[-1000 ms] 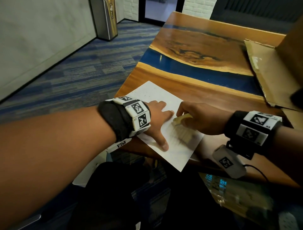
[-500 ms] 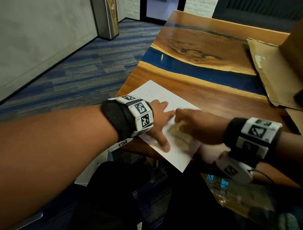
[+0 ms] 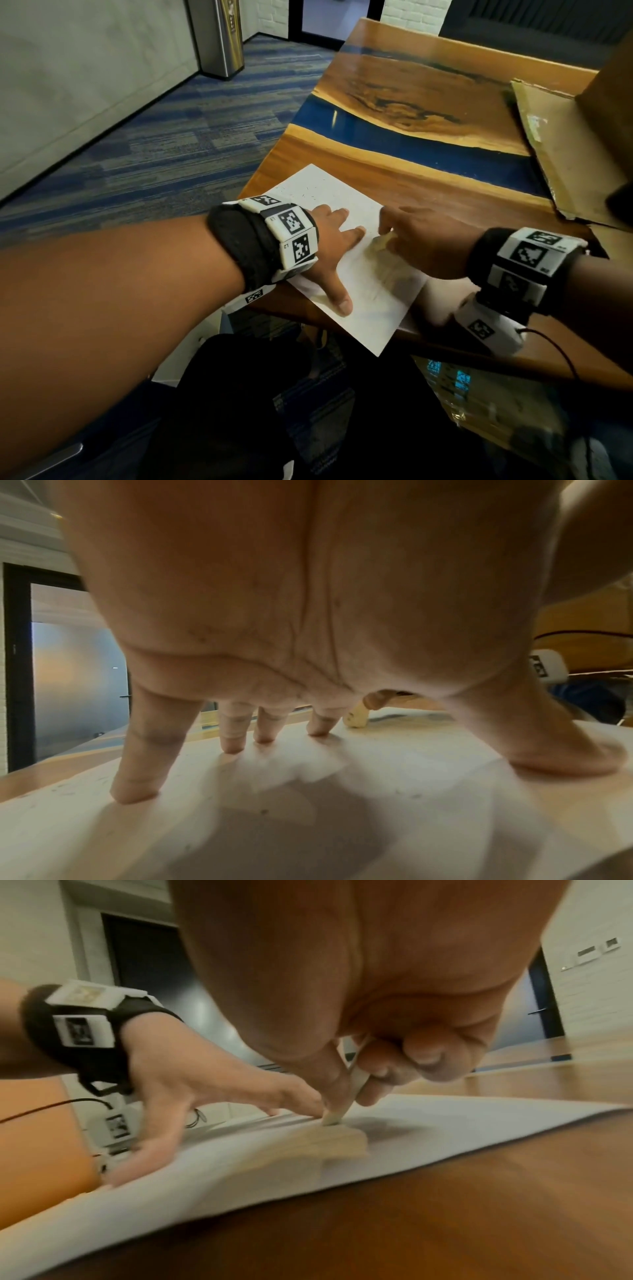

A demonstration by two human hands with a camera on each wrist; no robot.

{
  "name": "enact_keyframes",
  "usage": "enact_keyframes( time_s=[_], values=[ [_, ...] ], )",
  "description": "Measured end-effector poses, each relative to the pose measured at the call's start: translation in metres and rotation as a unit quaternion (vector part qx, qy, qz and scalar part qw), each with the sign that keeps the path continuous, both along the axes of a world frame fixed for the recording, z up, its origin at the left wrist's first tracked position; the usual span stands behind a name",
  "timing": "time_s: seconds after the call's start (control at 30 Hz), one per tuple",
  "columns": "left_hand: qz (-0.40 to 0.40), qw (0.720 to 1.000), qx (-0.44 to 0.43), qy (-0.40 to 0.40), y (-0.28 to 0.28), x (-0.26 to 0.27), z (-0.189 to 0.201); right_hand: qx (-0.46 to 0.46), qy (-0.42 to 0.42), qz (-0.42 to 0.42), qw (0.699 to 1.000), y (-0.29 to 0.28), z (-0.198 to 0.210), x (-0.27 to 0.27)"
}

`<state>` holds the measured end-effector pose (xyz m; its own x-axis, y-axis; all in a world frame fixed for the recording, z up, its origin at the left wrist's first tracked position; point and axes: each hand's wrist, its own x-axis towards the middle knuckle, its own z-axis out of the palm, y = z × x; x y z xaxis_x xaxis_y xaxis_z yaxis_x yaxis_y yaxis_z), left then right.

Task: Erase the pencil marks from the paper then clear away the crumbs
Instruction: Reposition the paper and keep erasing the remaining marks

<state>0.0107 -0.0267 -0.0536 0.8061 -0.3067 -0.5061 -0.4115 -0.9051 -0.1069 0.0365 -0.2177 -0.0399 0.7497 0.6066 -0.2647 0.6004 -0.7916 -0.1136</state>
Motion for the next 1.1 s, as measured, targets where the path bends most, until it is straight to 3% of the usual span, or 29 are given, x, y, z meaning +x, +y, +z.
enact_keyframes(
  time_s=[0.17,0.3,0.47,0.57,0.73,0.83,0.9,1.0,1.1],
  values=[
    [0.006,1.000,-0.012,0.011,-0.001,0.000,0.003,0.004,0.104,0.134,0.986,0.003,-0.004,-0.027],
    [-0.004,1.000,-0.004,-0.005,-0.001,-0.001,0.001,0.007,0.006,0.017,1.000,-0.002,-0.005,-0.001],
    [0.007,1.000,-0.011,0.008,-0.001,0.000,0.003,0.012,0.098,0.150,0.984,0.000,-0.007,-0.024],
    [0.004,1.000,0.000,-0.003,-0.002,-0.001,0.002,0.003,0.039,0.076,0.996,-0.005,-0.004,-0.012],
    [0.012,1.000,-0.003,0.007,-0.002,0.001,0.002,0.015,0.101,0.175,0.979,-0.005,-0.006,-0.033],
    [0.006,1.000,0.001,-0.003,-0.003,0.000,0.001,-0.001,0.030,0.088,0.996,-0.011,-0.004,-0.015],
    [0.011,1.000,0.003,0.000,-0.003,-0.001,0.002,0.004,0.027,0.099,0.995,-0.011,-0.004,-0.019],
    [0.017,1.000,-0.002,0.010,-0.003,0.000,0.003,0.004,0.092,0.172,0.981,-0.009,-0.005,-0.038],
    [0.010,1.000,0.006,0.010,-0.004,0.001,0.002,-0.012,0.051,0.103,0.993,-0.016,-0.005,-0.019]
  ],
)
